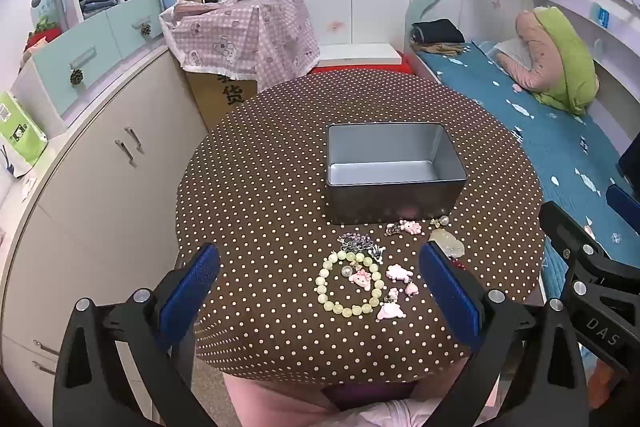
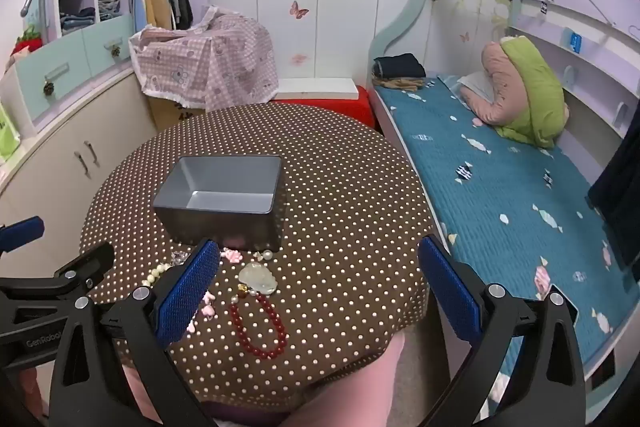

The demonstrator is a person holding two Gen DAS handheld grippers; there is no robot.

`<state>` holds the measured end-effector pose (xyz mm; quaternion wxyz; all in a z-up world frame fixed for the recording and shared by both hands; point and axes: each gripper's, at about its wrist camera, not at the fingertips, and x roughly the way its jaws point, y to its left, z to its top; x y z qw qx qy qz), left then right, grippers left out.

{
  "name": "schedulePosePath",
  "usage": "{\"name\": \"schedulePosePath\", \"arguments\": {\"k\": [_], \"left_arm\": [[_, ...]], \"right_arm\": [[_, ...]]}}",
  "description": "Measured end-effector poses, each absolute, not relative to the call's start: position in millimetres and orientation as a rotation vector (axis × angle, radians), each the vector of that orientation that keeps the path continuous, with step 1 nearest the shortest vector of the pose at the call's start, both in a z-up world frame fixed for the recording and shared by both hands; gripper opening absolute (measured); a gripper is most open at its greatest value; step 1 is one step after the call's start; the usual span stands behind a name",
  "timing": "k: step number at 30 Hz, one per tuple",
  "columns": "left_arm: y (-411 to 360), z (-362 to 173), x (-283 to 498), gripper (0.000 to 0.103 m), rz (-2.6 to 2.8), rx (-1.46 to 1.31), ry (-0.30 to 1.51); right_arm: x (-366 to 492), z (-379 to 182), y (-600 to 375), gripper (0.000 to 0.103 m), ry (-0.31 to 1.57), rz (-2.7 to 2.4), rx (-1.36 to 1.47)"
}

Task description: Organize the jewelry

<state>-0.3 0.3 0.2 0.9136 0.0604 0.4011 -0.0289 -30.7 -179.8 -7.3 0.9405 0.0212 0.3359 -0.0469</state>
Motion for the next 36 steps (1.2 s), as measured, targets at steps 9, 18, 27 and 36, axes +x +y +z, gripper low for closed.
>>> {"name": "schedulePosePath", "arguments": {"k": [9, 18, 27, 36], "left_arm": [[0.2, -0.4, 0.4, 0.096, -0.059, 0.126, 0.833], [2.1, -3.8, 4.8, 0.096, -0.064, 0.123, 0.834], [-0.4, -0.8, -1.8, 0.096, -0.083, 0.117, 0.843], [-1.5, 2.9, -4.5, 0.096, -0.103, 0.114, 0.828]], "right_arm": [[-30.7, -7.5, -179.4, 0.097, 0.688, -0.097, 0.044], [-31.1, -7.7, -180.0, 0.097, 0.686, -0.099, 0.044], [-32.2, -8.1, -178.7, 0.097, 0.687, -0.105, 0.043], [-30.7, -7.1, -179.9, 0.097, 0.695, -0.108, 0.037]]}}
